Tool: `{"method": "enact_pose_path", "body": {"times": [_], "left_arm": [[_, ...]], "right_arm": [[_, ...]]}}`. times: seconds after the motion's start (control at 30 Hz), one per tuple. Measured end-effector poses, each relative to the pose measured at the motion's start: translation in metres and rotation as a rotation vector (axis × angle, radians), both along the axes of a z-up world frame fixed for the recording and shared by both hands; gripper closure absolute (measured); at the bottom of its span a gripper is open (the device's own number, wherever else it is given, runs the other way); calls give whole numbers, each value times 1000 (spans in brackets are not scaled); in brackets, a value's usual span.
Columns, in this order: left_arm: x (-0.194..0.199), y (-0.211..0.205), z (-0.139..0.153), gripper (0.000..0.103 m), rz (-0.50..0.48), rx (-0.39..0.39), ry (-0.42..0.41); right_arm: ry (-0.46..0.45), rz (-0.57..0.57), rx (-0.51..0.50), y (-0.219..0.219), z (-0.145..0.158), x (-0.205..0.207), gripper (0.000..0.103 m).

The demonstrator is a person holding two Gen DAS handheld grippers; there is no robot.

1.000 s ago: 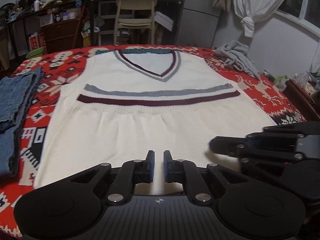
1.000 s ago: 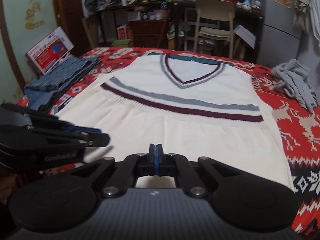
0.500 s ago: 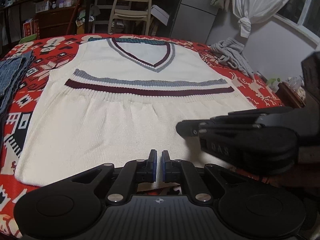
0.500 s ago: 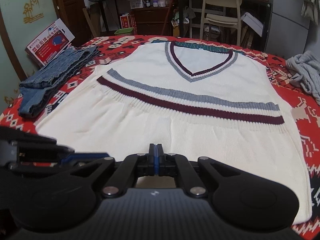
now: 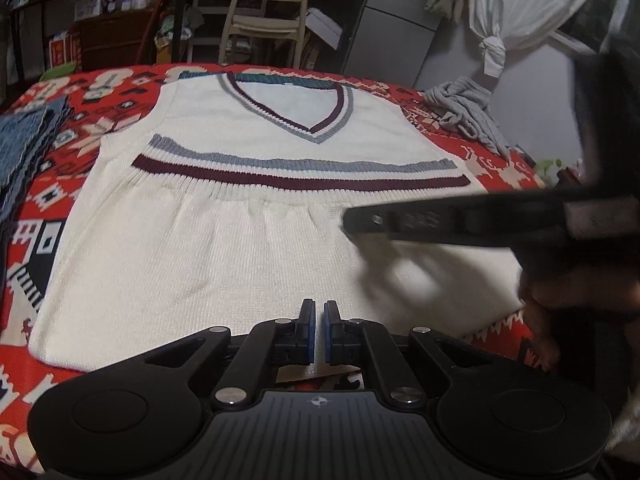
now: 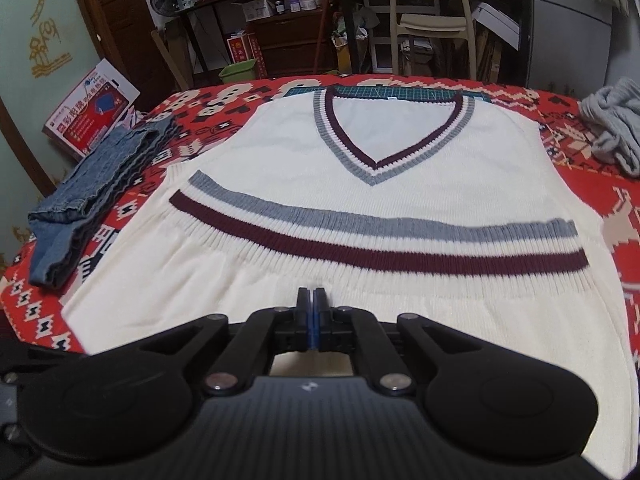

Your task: Fold clothes

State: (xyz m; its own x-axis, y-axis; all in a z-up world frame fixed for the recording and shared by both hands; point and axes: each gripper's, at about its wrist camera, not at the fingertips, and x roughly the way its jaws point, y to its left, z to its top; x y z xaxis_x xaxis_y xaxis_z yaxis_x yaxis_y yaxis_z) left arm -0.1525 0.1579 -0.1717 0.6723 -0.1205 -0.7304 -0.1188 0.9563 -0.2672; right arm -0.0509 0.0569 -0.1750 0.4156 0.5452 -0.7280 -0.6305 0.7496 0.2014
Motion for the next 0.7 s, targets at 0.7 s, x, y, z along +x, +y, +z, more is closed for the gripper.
{"method": "enact_pose_path", "body": {"times": [0.7], "left_arm": [[52,9,4,97,5,-86,-7]], "right_arm": [[22,-25,11,-16,-2,11,100]]}}
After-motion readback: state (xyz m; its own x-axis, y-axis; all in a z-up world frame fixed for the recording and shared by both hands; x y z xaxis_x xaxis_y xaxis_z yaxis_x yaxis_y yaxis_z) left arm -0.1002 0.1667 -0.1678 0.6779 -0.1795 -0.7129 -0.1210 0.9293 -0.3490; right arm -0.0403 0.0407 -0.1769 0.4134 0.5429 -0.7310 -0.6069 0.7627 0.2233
